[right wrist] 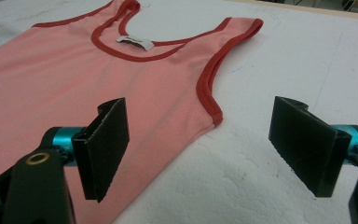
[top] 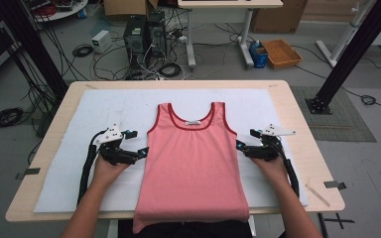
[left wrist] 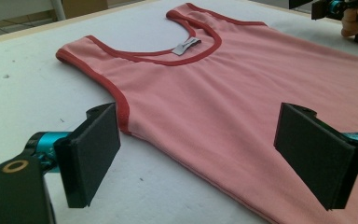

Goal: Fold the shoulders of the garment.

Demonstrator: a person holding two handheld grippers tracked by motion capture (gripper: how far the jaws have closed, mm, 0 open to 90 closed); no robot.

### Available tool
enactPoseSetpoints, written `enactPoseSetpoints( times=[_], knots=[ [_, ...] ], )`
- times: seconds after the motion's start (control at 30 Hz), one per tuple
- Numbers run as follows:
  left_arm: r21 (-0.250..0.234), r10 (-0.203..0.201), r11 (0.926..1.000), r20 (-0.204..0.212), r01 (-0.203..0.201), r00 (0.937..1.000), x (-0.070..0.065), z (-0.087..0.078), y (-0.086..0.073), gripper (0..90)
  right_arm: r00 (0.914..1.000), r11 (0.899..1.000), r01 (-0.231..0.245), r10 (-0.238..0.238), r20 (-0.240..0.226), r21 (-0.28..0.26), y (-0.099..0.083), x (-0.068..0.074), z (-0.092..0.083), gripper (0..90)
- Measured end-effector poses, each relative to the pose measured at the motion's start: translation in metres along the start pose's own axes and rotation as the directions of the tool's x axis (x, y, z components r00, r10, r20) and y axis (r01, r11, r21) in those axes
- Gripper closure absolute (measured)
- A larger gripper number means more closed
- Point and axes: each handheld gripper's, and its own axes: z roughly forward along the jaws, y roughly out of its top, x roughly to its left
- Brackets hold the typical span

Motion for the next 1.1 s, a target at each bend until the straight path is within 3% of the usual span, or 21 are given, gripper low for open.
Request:
enactPoseSetpoints(
  times=[0.73,0.83,1.1],
  knots=[
    [-0.007,-0.001,1.0000,-0.004,0.001,1.0000,0.000,-0.001,0.000,14.4,0.9999,1.000,0.008,-0.008,0.012,0.002,0.001,0.001,0.000,19.9],
    [-0.008,-0.007,0.9999,-0.007,0.007,1.0000,0.000,-0.001,0.000,14.4,0.9996,1.000,0.020,-0.020,0.019,0.023,0.002,0.001,0.000,19.9],
    [-0.001,-0.002,1.0000,-0.010,0.002,1.0000,0.000,-0.001,0.000,14.4,0.9996,1.000,0.006,-0.007,0.027,0.028,0.020,-0.004,-0.003,19.9]
  ],
)
